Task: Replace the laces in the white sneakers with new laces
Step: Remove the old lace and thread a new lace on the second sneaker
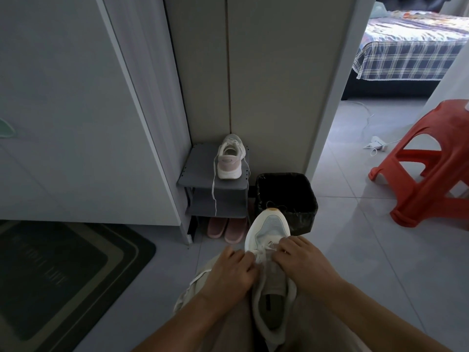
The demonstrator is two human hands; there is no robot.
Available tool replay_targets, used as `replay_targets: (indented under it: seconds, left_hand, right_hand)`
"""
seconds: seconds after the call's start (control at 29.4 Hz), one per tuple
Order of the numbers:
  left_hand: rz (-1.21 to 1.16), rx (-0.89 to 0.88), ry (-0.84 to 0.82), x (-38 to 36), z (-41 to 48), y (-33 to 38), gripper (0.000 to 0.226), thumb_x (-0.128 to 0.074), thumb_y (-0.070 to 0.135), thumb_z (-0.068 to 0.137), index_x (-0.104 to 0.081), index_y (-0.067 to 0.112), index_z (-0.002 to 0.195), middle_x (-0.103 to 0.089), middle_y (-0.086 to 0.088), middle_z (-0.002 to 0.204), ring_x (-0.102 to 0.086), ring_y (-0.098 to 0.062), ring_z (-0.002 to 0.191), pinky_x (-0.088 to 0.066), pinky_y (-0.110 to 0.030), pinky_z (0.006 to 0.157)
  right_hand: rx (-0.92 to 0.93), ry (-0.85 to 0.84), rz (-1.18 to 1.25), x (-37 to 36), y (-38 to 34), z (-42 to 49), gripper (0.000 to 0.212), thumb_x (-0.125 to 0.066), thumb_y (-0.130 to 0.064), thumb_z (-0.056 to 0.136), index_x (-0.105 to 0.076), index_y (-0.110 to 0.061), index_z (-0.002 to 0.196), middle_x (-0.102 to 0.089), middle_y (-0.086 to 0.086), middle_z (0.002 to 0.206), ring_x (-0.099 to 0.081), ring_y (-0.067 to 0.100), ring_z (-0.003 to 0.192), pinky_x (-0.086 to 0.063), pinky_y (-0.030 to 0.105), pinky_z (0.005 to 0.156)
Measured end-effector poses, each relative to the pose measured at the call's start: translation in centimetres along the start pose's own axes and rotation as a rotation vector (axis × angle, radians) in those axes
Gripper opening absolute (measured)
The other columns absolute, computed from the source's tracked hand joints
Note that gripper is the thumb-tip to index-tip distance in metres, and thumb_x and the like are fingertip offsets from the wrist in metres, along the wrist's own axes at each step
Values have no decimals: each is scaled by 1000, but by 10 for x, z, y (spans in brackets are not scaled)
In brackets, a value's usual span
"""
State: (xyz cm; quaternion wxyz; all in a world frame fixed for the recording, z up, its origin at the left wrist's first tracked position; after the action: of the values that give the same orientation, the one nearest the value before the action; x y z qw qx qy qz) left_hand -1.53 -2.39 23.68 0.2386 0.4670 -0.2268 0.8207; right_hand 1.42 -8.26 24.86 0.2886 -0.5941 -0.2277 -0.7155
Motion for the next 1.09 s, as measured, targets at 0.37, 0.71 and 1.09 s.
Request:
replay_targets:
  seconds: [0.37, 0.71, 1.09]
  left_hand:
    - [-239, 355, -180, -16, 6, -22, 25, -42, 32, 77, -63, 30, 64, -60, 15, 57, -55, -2, 52, -29, -22, 76]
    - [-192, 311, -53, -1, -2, -28, 18, -47, 23, 73, -57, 22, 59, -52, 9, 57, -50, -8, 51, -28, -22, 68]
    - [-299, 363, -258, -12, -11, -22, 27, -42, 21, 79, -69, 25, 81, -64, 10, 77, -58, -10, 74, -42, -20, 69]
  right_hand:
    - [-37, -270, -5, 2, 21, 17, 17, -54, -26, 89, -64, -17, 100, -58, -1, 101, -59, 14, 92, -46, 25, 74]
    - [26, 139, -5, 3, 6, 6, 48, -93, -22, 42, -59, -18, 75, -62, -3, 65, -60, 11, 54, -51, 20, 51]
    - [-99, -46, 87, -5, 4, -21, 55, -83, -46, 57, -67, -30, 107, -63, -10, 104, -63, 7, 93, -50, 17, 80]
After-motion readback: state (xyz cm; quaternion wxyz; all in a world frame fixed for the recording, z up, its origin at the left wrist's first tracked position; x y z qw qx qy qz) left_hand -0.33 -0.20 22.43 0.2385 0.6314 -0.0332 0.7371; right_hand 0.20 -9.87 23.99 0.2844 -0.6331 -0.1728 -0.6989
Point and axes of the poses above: each hand's wrist, its own z-axis towards the middle knuckle, its own x-axis out of the back of the hand, y = z × x, the point moved 10 cm from there along z, towards the middle knuckle
